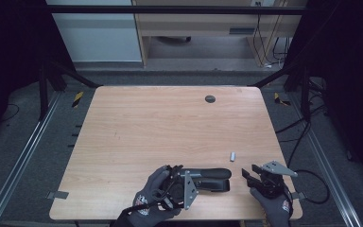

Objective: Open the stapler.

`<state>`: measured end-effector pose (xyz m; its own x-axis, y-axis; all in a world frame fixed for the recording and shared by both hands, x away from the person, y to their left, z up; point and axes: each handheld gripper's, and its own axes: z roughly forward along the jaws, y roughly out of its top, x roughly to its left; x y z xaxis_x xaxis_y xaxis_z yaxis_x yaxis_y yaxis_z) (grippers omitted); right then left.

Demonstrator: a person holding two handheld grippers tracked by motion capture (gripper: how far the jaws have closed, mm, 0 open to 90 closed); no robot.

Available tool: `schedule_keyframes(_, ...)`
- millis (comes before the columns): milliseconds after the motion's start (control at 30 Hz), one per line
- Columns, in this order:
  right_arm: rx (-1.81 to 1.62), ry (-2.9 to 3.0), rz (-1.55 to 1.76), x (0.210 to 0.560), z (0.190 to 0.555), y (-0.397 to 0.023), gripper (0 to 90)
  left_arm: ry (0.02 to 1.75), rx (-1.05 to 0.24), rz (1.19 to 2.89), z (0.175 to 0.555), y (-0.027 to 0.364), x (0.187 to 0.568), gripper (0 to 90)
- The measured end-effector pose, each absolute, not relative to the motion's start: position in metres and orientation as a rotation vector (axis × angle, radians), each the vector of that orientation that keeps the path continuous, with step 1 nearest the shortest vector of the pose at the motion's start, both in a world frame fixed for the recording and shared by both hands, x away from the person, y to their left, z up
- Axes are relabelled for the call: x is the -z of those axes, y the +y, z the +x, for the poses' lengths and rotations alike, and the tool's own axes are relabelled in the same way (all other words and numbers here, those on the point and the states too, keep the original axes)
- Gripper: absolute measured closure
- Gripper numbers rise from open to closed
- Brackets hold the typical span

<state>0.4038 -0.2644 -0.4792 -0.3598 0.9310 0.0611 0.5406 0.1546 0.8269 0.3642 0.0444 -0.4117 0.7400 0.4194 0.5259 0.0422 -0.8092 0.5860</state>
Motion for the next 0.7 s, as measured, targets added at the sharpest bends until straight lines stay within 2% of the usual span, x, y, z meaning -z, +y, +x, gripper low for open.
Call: schedule_keyframes(700, -1.099, 1.961, 1.405, 0.479, 0.403, -0.265, 54.3, 0.266, -0.962, 2.421, 0.364, 0.017, 0.417, 26.6)
